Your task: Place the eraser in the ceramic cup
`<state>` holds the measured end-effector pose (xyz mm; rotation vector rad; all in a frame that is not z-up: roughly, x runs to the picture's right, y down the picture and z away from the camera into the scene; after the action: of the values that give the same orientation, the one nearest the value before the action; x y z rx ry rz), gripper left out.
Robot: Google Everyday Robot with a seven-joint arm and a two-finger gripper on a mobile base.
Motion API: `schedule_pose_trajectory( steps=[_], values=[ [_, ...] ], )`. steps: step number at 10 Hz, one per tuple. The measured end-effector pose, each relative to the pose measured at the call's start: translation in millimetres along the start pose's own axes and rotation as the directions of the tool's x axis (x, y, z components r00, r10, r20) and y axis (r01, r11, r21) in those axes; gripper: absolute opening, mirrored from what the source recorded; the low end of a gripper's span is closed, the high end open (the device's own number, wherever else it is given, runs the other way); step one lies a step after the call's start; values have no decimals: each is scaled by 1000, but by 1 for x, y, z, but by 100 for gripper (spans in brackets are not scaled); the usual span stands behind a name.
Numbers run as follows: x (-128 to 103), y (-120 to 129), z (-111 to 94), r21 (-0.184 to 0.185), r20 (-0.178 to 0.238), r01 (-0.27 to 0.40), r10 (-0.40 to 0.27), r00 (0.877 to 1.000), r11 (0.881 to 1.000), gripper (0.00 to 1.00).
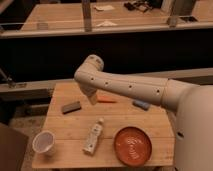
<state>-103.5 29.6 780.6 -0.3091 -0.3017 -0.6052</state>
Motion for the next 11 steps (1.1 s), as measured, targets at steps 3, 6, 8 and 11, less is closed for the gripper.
schedule_pose_trajectory(
  steps=[3,6,8,11],
  values=[
    [-4,-4,8,9,15,15,-15,1000,1000,80],
    [-6,-7,18,19,33,15,-16,999,1000,80],
    [-8,-9,25,26,46,10,-12,999,1000,80],
    [-10,-11,33,33,63,5,-7,998,999,80]
  ],
)
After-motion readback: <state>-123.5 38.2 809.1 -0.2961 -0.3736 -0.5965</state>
